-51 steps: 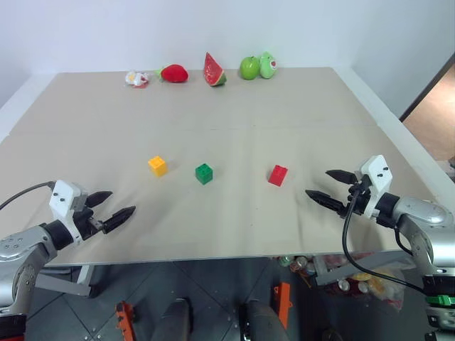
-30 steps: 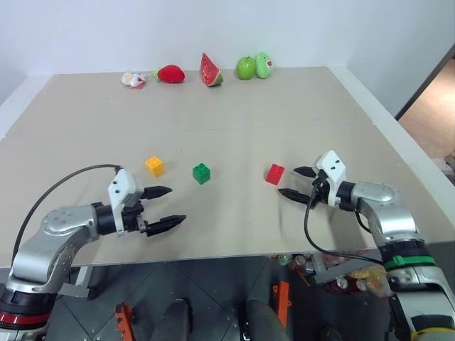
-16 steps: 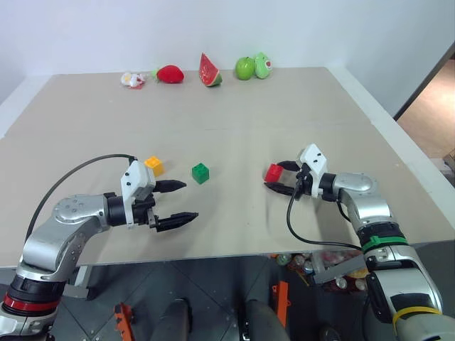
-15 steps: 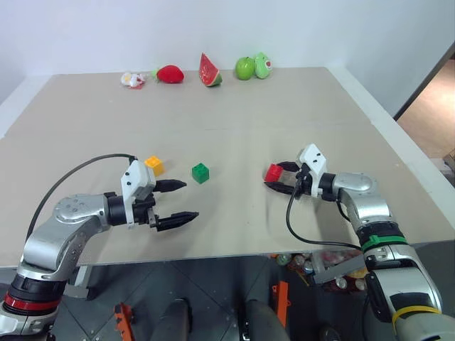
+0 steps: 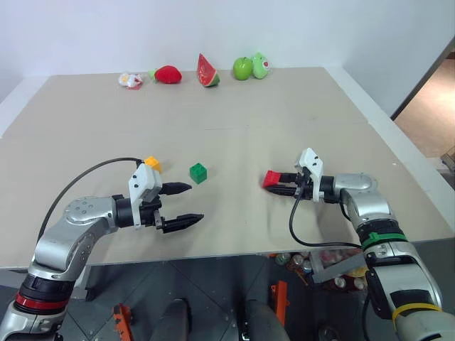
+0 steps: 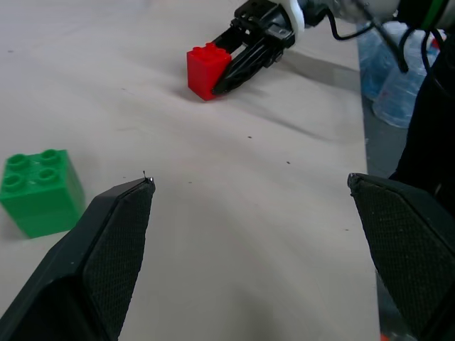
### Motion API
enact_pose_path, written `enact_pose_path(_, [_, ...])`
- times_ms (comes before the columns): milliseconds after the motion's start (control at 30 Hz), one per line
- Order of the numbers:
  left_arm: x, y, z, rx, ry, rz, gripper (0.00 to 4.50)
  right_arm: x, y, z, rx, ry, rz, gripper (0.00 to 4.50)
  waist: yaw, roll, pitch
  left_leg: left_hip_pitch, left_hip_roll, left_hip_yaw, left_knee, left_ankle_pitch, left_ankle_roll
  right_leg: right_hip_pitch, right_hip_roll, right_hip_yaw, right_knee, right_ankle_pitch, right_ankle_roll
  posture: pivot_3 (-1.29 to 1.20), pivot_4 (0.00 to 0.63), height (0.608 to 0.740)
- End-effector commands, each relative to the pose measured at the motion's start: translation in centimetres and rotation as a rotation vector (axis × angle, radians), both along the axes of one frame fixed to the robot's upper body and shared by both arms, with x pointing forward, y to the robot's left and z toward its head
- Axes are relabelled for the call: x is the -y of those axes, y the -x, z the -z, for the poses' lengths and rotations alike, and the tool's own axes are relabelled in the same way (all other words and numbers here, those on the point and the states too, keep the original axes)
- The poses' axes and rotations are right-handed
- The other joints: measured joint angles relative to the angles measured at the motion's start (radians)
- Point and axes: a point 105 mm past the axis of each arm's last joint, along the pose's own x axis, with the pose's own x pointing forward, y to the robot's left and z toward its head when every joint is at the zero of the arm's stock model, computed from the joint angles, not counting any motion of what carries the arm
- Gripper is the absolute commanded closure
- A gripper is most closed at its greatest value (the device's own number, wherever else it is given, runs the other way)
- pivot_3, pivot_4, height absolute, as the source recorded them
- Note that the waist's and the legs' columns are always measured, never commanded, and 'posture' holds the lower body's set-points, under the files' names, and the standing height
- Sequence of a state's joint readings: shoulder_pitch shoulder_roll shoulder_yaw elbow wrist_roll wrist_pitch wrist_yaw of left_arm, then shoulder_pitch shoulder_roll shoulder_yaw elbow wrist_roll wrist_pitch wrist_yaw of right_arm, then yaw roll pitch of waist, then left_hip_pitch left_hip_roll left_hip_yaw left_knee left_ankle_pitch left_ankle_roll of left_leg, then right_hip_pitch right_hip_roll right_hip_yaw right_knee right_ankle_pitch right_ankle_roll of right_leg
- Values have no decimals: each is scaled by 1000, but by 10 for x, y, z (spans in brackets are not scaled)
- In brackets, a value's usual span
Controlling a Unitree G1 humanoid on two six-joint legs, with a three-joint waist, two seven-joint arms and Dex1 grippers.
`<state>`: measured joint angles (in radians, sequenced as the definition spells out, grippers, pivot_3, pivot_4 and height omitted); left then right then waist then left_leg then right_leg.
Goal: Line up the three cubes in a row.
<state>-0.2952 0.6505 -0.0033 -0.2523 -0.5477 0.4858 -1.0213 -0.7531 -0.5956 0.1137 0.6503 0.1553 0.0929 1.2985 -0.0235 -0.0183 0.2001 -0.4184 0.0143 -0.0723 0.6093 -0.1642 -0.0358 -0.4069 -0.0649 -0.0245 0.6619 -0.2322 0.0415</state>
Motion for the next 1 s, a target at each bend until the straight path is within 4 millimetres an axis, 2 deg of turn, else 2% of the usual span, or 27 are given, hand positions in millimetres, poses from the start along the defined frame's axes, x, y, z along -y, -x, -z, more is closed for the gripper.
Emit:
enact_pose_path(33, [-1,-2,-10,46,-8,15,0,-8,13,-11,-14,39,-133,3259,0,0,0,0,1,0,0,0,0,0,1,0,0,0,0,0,150,740])
enact_pose_path(133, [-1,-1,-9,40,-12,24,0,-9,19,-6,-8,97,-209,3259,0,0,0,1,2,0,0,0,0,0,3,0,0,0,-1,0,150,740])
enact_pose_path(633, [-5,10,-5,18,-12,-1,0,-1,11,8,-27,183,-258,3259,0,0,0,3,4,2,0,0,0,0,5,3,0,1,-3,0,150,740])
enact_pose_path(667, [-6,10,-5,16,-12,-4,0,-2,9,9,-23,187,-245,2241,0,0,0,3,4,3,0,0,0,1,5,3,0,1,-3,0,150,740])
enact_pose_path(700, [-6,10,-5,15,-11,-7,0,-2,8,9,-19,190,-239,1855,0,0,0,3,4,3,0,0,0,1,5,3,0,1,-3,0,150,740])
enact_pose_path(733, [-7,10,-5,14,-9,-10,0,-3,5,8,-3,196,-233,1855,0,0,0,3,4,3,0,0,0,1,5,3,0,1,-3,0,150,740])
enact_pose_path(767, [-7,9,-6,14,-9,-11,0,-4,4,6,15,200,-229,1188,-1,0,0,5,5,4,0,0,0,1,6,5,0,1,-5,0,150,740])
enact_pose_path(800, [-7,9,-6,14,-8,-13,0,-5,2,4,33,207,-224,1011,-1,0,0,6,5,5,0,0,0,1,6,7,0,1,-7,0,150,740])
enact_pose_path(900, [-7,6,-7,15,-5,-16,0,-2,3,-3,62,235,-240,15,-2,0,0,11,7,12,0,0,0,2,7,13,0,4,-8,0,150,740])
enact_pose_path(1000, [-7,5,-7,10,2,-23,0,6,11,-16,84,273,-288,15,-1,-1,0,11,7,15,0,2,-1,2,7,16,0,6,-7,0,150,740])
